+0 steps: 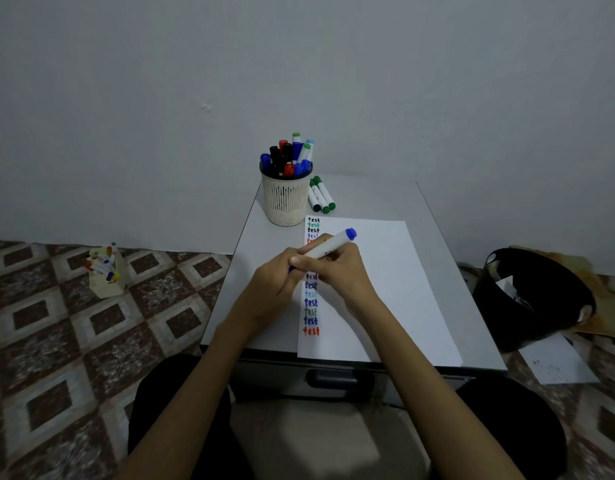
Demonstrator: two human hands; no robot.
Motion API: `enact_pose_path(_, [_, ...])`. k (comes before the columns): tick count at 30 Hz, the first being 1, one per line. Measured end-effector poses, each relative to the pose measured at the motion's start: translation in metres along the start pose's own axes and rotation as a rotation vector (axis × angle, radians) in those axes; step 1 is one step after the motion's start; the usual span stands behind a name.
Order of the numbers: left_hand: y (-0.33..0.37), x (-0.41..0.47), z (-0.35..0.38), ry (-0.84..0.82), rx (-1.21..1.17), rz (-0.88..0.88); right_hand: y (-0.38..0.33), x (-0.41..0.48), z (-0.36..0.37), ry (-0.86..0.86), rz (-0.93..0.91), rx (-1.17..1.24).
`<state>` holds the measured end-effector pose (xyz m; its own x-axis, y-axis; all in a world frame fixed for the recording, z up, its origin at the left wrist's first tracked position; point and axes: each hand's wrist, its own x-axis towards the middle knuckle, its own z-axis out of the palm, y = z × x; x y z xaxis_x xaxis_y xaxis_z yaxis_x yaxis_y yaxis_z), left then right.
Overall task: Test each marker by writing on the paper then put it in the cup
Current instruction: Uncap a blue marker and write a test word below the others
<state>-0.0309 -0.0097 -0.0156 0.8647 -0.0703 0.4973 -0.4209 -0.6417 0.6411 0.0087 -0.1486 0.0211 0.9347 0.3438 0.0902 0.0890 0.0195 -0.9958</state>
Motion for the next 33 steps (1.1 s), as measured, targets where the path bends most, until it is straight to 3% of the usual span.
enact_pose_path(9, [0.009,0.0,-0.002,-0.117,-0.068,-0.109,0.01,0.001,-0.01,-0.128,0.151,0.221])
enact_pose_path(15, [0.011,-0.001,-0.005,-0.097,-0.1,-0.065,-0.009,0.003,-0.024,-0.23,0.011,0.014])
enact_pose_path(17, [0.008,-0.002,-0.004,-0.053,-0.064,-0.064,-0.013,0.001,-0.029,-0.15,-0.017,0.025])
enact_pose_path(21, [-0.003,0.001,-0.003,0.068,0.159,-0.046,-0.019,-0.018,-0.041,0.18,-0.134,0.122])
enact_pose_path(23, [-0.008,0.003,0.0,0.06,0.27,-0.045,-0.017,-0.041,-0.041,0.241,-0.215,0.032])
enact_pose_path(29, [-0.013,0.002,0.002,0.089,0.302,-0.073,0.029,-0.099,-0.029,-0.148,-0.398,-0.463])
enact_pose_path(33, [-0.014,0.0,0.002,0.106,0.3,-0.094,0.043,-0.1,-0.03,-0.224,-0.527,-0.755])
